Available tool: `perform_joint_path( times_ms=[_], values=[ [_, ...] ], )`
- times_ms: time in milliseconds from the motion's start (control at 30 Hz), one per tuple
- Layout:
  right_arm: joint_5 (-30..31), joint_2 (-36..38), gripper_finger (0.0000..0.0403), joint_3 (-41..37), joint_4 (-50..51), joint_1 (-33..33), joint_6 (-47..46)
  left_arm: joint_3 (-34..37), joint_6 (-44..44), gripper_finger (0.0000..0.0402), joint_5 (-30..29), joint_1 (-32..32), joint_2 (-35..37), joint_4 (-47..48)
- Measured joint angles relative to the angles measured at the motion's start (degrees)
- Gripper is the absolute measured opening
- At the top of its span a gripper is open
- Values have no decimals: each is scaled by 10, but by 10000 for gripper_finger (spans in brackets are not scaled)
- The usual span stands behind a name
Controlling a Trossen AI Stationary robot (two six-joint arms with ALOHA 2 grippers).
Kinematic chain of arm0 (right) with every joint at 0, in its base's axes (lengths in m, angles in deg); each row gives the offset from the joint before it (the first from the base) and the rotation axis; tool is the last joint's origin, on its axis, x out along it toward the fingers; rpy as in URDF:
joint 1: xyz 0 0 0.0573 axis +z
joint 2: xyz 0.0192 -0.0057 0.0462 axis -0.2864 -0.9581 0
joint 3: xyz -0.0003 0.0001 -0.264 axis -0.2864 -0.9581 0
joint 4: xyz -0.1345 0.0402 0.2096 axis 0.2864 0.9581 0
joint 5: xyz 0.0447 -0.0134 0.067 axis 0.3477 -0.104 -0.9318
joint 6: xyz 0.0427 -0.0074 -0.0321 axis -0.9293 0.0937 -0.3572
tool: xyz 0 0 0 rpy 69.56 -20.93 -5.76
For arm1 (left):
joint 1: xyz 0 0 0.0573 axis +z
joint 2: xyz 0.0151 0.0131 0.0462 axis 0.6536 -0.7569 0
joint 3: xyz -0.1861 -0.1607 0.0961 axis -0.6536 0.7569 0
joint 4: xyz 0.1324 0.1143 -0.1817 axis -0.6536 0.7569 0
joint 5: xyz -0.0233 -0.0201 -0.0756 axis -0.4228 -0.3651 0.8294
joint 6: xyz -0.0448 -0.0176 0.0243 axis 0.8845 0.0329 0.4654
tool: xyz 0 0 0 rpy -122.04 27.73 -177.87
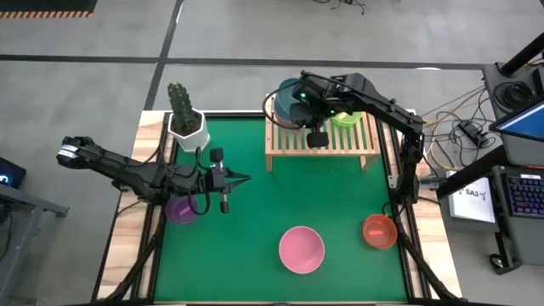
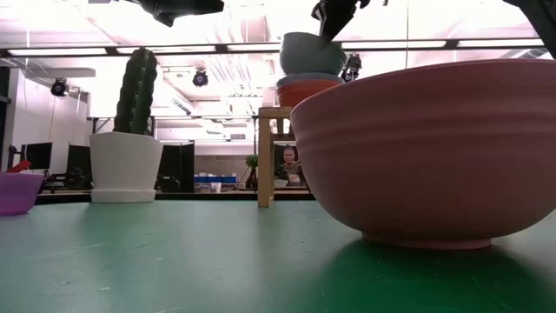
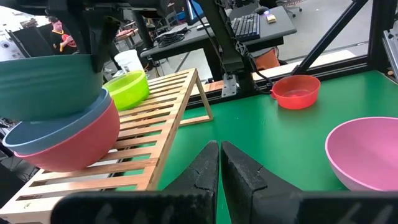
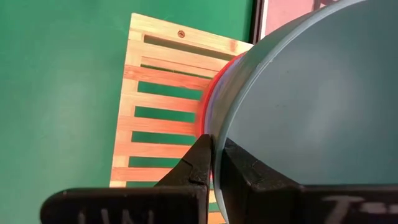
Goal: Place and stack bowls onto a shelf
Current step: Stack the dark green bowl on top of the blue bowl on the shelf
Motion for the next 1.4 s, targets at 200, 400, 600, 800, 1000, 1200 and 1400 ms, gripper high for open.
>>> perform_joint_path(
  times_ms=[200,400,600,800,1000,1200,1400],
  values=[
    [0,0,15,0,-1,0,-3,0,0,0,0,0,0,0],
    [1,0,15,0,-1,-1,-10,0,0,0,0,0,0,0],
    [11,0,15,0,-5,-3,-10,0,0,0,0,0,0,-1],
    [11,-1,44,0,-20,-3,-11,0,0,0,0,0,0,-1],
    [18,-16,91,0,-31,-4,-16,0,0,0,0,0,0,-1],
    [51,-26,121,-1,-24,-4,-10,0,0,0,0,0,0,-1],
    [56,-24,133,4,-24,-4,-20,0,0,0,0,0,0,0]
  ],
)
